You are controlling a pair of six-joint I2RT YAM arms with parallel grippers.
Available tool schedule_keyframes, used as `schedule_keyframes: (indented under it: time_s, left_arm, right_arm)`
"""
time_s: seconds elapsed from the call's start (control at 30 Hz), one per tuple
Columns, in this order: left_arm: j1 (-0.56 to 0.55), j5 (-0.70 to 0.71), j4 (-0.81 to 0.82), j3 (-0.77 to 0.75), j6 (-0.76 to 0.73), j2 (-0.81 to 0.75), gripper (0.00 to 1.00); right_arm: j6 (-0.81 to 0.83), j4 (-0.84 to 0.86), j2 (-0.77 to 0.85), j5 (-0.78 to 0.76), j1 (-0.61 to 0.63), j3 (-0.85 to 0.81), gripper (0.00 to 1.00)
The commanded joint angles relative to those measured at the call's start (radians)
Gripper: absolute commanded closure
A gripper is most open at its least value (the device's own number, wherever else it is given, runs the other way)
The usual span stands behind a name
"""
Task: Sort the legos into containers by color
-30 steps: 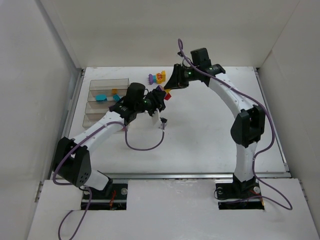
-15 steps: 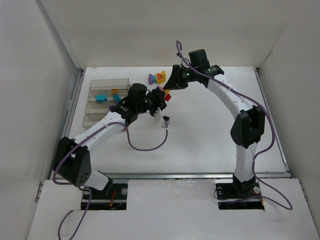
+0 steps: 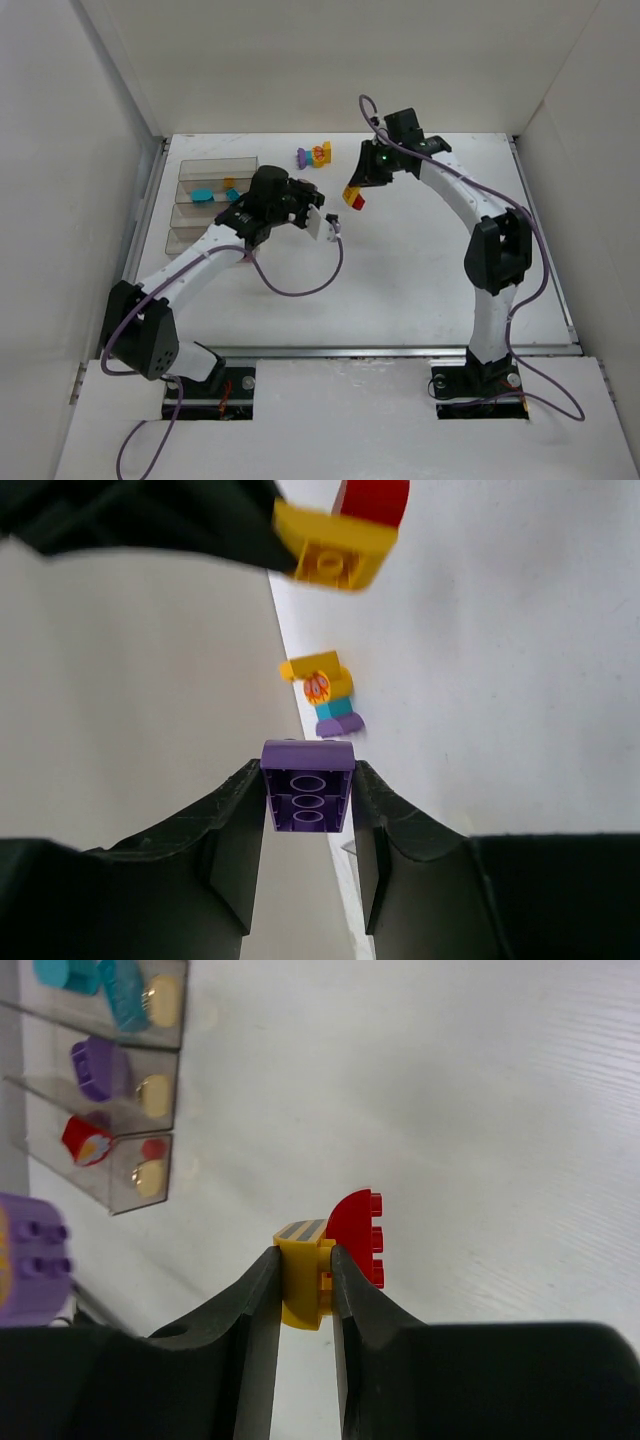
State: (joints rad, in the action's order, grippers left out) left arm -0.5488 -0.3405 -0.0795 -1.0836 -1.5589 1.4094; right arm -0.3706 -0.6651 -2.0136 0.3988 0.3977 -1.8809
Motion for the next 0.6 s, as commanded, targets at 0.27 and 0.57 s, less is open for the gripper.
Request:
schedule_keyframes:
  time_s: [0.27, 0.57]
  left_arm:
    - [0.098, 0.008, -0.075, -0.132, 0.406, -0.029, 1.0]
    - [0.574, -0.241, -0.275, -0.329, 0.956, 0.191, 1.0]
  right_arm:
    - [0.009, 0.022, -0.02, -0.018, -0.039, -0.011, 1.0]
    - [0.009, 0.055, -0.01, 0.034, -0.039, 0.019, 1.0]
